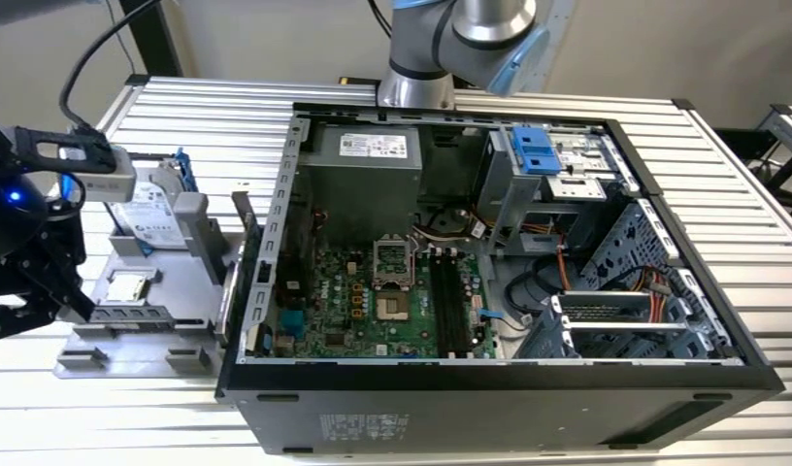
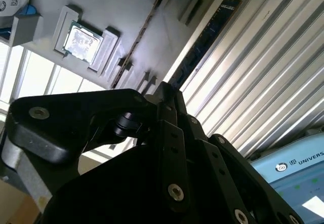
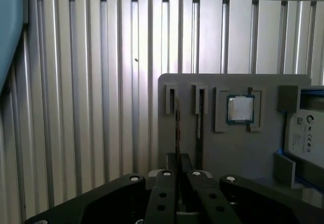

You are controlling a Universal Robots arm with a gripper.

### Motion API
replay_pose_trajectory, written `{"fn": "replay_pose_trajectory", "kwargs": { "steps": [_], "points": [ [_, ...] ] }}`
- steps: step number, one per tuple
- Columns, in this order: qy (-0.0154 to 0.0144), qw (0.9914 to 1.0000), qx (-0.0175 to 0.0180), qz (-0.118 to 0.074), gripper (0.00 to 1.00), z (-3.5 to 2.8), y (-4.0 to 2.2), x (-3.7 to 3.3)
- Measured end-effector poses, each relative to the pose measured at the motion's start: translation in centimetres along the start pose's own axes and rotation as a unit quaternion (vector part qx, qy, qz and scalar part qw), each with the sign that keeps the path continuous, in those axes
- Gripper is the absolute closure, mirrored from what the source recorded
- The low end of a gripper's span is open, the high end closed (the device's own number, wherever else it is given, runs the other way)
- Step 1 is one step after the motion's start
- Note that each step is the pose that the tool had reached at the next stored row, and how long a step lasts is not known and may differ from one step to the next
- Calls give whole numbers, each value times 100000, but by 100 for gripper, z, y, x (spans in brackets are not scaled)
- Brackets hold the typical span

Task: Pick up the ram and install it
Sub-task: 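Pick up the ram and move it above insertion slot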

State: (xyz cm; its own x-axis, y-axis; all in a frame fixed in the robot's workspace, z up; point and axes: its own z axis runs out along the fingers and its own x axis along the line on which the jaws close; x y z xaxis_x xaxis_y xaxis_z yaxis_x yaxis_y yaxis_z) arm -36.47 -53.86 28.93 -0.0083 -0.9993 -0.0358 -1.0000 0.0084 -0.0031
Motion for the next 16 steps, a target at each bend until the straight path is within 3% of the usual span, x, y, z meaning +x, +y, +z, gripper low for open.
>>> {"fn": "replay_pose_trajectory", "kwargs": {
  "steps": [5, 10, 16],
  "points": [
    [-59, 99998, -540, 76, 100, -31, 6, 0],
    [-81, 99998, -532, 104, 100, -71, 5, -4],
    [-135, 99999, -426, 107, 100, -165, 6, -21]
  ]
}}
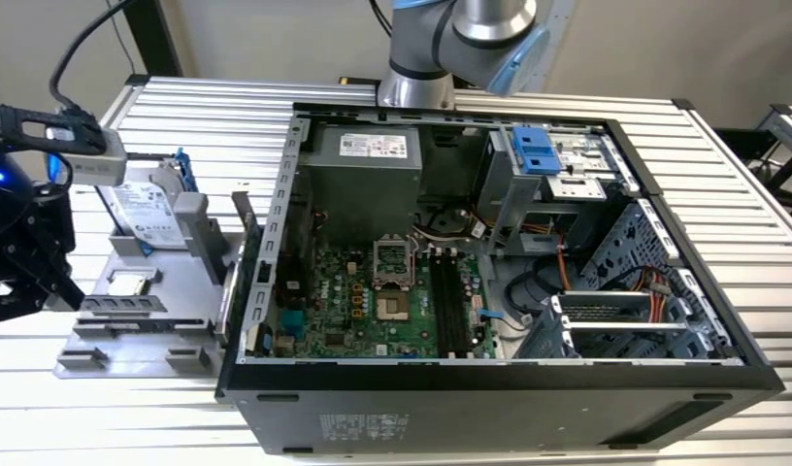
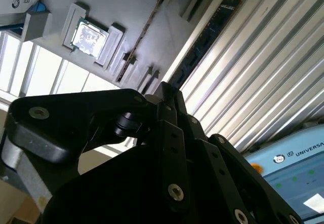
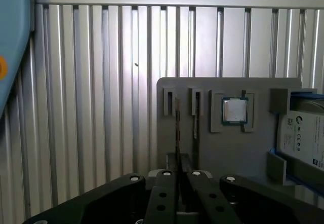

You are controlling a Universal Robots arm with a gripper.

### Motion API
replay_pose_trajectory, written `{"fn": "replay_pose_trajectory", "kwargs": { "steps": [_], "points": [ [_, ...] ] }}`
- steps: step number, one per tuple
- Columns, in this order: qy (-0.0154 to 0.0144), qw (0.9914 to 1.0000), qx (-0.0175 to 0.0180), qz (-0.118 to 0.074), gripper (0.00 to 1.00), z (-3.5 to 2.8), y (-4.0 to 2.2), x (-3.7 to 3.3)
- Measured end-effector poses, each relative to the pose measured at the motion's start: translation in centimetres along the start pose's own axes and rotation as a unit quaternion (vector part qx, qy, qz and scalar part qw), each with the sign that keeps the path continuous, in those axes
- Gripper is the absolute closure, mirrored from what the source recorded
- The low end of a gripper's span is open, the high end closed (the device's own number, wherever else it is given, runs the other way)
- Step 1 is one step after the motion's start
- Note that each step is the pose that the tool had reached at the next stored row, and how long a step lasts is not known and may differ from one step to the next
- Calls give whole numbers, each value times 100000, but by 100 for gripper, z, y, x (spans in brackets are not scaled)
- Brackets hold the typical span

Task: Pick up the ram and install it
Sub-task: 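Pick up the ram and move it above insertion slot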

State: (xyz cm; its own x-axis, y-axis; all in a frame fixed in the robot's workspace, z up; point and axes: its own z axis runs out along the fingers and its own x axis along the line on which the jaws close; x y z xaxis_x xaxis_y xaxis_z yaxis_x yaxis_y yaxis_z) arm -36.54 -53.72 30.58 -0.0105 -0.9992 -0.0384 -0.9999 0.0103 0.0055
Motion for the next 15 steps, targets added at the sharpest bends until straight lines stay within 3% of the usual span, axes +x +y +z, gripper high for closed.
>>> {"fn": "replay_pose_trajectory", "kwargs": {
  "steps": [5, 15],
  "points": [
    [-209, 100000, 123, -9, 100, -94, 0, -11],
    [-235, 100000, 123, -7, 100, -313, 2, -26]
  ]
}}
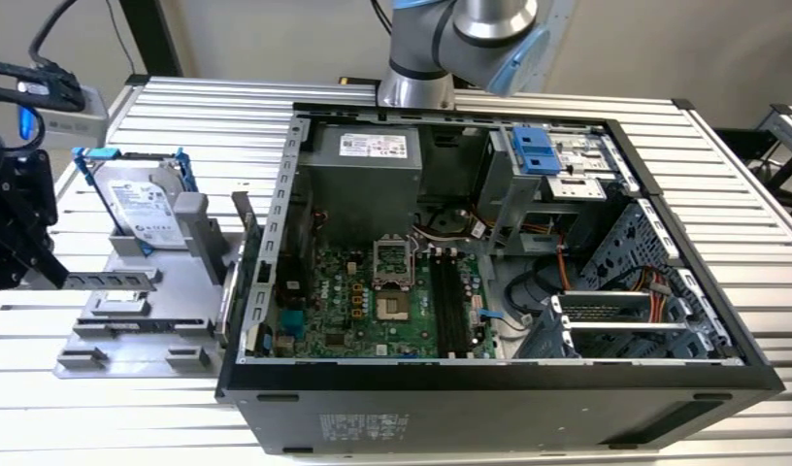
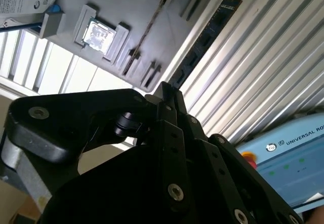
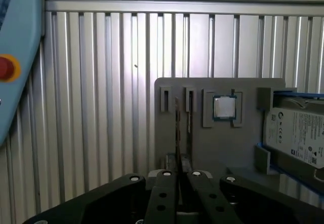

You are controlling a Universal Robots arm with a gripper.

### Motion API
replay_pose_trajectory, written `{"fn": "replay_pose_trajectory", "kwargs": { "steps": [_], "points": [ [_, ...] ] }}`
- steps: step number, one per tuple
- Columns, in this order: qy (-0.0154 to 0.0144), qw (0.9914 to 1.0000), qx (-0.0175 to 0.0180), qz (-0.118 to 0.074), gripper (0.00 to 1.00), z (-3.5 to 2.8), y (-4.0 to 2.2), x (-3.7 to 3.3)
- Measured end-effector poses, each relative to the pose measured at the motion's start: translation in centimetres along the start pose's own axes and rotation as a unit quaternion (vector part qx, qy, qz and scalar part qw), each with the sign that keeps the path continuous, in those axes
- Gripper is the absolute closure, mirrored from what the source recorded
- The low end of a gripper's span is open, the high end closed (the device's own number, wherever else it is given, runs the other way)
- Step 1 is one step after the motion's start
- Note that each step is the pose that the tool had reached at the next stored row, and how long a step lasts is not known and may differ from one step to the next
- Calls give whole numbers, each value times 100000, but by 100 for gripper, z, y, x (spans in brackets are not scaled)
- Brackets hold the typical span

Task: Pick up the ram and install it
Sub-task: 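Pick up the ram and move it above insertion slot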

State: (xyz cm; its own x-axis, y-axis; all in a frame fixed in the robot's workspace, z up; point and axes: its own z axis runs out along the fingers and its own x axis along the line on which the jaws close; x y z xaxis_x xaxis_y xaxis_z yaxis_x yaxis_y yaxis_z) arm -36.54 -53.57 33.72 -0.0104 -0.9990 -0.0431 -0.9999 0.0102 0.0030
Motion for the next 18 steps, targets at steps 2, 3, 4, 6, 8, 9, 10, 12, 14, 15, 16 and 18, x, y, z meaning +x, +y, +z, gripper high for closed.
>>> {"fn": "replay_pose_trajectory", "kwargs": {
  "steps": [2, 3, 4, 6, 8, 9, 10, 12, 14, 15, 16, 18],
  "points": [
    [-4, 100000, 6, 0, 100, -45, 0, -3],
    [-2, 100000, 5, -1, 100, -71, 0, -5],
    [-1, 100000, 2, 0, 100, -100, 0, -6],
    [-1, 100000, 3, 0, 100, -151, 1, -9],
    [-2, 100000, 4, 0, 100, -214, 1, -15],
    [-2, 100000, 4, -2, 100, -238, 0, -17],
    [3, 100000, 0, -1, 100, -263, 1, -19],
    [-5, 100000, 5, -1, 100, -316, 1, -22],
    [-1, 100000, 5, -2, 100, -365, 1, -25],
    [2, 100000, 2, 0, 100, -387, 1, -26],
    [0, 100000, 0, 1, 100, -406, 2, -27],
    [-4, 100000, 6, -2, 100, -450, 1, -30]
  ]
}}
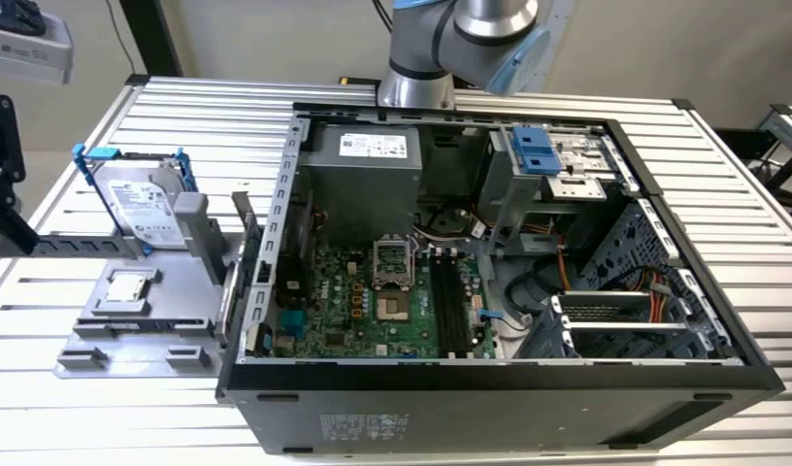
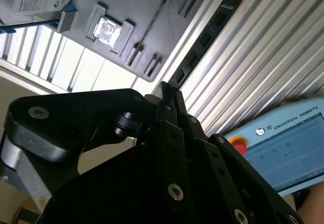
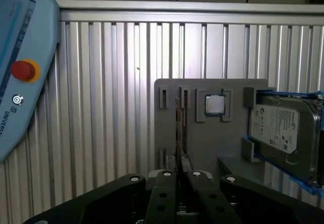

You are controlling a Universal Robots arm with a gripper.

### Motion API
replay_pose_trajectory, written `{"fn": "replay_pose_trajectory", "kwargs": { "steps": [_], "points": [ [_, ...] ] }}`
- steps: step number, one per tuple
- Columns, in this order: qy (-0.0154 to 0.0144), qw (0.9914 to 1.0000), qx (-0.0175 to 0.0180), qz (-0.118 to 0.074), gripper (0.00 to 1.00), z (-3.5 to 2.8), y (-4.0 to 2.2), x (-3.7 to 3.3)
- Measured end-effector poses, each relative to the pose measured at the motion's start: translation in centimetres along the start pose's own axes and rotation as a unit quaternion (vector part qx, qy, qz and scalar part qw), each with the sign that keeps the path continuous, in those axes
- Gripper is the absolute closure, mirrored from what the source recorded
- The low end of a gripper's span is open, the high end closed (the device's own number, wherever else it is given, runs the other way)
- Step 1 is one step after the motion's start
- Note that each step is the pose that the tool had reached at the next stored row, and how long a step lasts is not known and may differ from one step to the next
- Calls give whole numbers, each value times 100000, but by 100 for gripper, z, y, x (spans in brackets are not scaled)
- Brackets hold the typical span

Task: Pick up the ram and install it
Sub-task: 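Pick up the ram and move it above insertion slot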

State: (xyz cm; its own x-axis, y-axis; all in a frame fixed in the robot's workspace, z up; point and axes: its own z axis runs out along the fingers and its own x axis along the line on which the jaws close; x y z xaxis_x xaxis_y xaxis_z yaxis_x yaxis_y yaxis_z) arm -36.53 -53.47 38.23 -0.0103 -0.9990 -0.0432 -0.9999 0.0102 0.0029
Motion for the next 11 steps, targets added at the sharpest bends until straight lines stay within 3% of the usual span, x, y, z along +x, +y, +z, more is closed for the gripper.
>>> {"fn": "replay_pose_trajectory", "kwargs": {
  "steps": [4, 11],
  "points": [
    [6, 100000, -5, 4, 100, -86, 0, -4],
    [-1, 100000, 2, 2, 100, -94, 0, -5]
  ]
}}
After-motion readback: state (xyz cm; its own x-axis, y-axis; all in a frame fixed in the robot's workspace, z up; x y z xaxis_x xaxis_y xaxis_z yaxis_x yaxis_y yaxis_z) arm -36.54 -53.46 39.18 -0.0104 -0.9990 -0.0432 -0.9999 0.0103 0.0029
